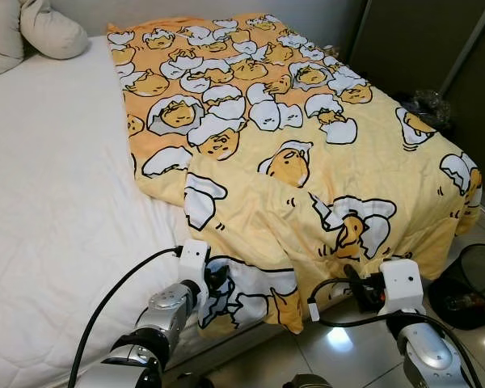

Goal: Clean up the room

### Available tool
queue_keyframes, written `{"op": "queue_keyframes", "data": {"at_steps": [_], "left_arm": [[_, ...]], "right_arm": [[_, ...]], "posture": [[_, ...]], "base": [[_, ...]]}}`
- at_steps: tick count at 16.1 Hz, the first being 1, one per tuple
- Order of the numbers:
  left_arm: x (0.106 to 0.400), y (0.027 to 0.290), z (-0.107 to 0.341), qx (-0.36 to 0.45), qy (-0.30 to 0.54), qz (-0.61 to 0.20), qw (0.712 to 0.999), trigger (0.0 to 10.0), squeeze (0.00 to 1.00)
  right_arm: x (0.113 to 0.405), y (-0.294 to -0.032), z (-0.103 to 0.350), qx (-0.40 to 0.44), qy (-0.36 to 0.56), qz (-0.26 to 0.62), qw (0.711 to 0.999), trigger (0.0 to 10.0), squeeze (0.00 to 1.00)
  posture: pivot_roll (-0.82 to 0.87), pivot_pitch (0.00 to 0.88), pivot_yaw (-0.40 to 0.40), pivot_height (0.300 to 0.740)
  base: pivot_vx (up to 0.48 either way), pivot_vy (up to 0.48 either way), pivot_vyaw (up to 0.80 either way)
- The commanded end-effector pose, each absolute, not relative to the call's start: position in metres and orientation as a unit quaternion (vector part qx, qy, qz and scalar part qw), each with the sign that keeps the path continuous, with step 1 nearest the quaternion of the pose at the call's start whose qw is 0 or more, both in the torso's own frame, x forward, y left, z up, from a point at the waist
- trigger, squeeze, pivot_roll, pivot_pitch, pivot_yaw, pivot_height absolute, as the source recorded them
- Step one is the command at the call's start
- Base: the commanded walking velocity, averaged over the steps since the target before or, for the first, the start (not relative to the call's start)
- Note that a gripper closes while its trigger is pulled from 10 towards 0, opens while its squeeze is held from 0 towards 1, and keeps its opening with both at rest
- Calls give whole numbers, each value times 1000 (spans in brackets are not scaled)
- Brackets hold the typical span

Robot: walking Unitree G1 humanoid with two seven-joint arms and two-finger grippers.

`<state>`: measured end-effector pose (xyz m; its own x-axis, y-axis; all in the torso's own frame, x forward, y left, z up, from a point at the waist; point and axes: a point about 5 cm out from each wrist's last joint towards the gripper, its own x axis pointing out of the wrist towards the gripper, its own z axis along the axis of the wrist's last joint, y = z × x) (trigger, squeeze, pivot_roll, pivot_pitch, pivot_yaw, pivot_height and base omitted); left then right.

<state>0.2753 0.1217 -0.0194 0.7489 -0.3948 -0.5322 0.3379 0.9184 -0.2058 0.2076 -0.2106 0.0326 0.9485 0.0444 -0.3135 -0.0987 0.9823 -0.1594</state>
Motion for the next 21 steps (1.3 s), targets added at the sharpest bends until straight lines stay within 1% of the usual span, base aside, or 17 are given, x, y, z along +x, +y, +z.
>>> {"op": "queue_keyframes", "data": {"at_steps": [1, 4, 7, 10, 11, 12, 14, 15, 16, 17, 18, 20, 21], "left_arm": [[271, 119, -22, -41, 298, -217, 928, 0, 0], [265, 124, -27, -46, 306, -213, 927, 0, 0], [266, 133, -27, -24, 302, -193, 933, 0, 0], [270, 129, -22, -19, 287, -210, 934, 0, 0], [275, 125, -18, -47, 280, -208, 936, 0, 0], [276, 124, -17, -58, 278, -206, 937, 0, 0], [278, 120, -15, -20, 271, -220, 937, 0, 0], [278, 120, -15, -15, 271, -219, 937, 0, 0], [280, 124, -15, 50, 271, -201, 940, 10000, 0], [280, 125, -15, 74, 268, -202, 939, 10000, 0], [279, 126, -16, 76, 267, -204, 939, 10000, 0], [281, 128, -14, 8, 270, -182, 946, 10000, 0], [282, 129, -13, 26, 263, -183, 947, 10000, 0]], "right_arm": [[209, -209, 32, -93, 154, 39, 983, 10000, 0], [209, -205, 28, -90, 160, 45, 982, 10000, 0], [213, -205, 29, -89, 157, 42, 983, 10000, 0], [215, -204, 30, -87, 152, 37, 984, 10000, 0], [214, -200, 28, -84, 152, 42, 984, 10000, 0], [214, -199, 28, -83, 153, 43, 984, 10000, 0], [214, -197, 26, -82, 155, 46, 984, 10000, 0], [214, -197, 26, -82, 155, 46, 984, 10000, 0], [216, -196, 25, -80, 153, 46, 984, 10000, 0], [217, -195, 25, -80, 153, 46, 984, 10000, 0], [217, -195, 25, -80, 153, 46, 984, 10000, 0], [218, -195, 24, -80, 153, 44, 984, 10000, 0], [219, -195, 24, -80, 153, 44, 984, 10000, 0]], "posture": [[-246, 5, 8, 723], [-232, 15, 11, 723], [-235, 10, 19, 723], [-235, 11, 26, 723], [-226, 15, 26, 723], [-226, 15, 26, 723], [-213, 16, 31, 723], [-213, 16, 31, 723], [-211, 12, 36, 723], [-211, 11, 38, 723], [-210, 10, 41, 723], [-209, 8, 42, 723], [-208, 7, 42, 723]], "base": [[0, 0, 0], [0, 0, 0], [0, 0, 0], [0, 0, 0], [0, 0, 0], [0, 0, 0], [0, 0, 0], [0, 0, 0], [0, 0, 0], [0, 0, 0], [0, 0, 0], [0, 0, 0], [0, 0, 0]]}}
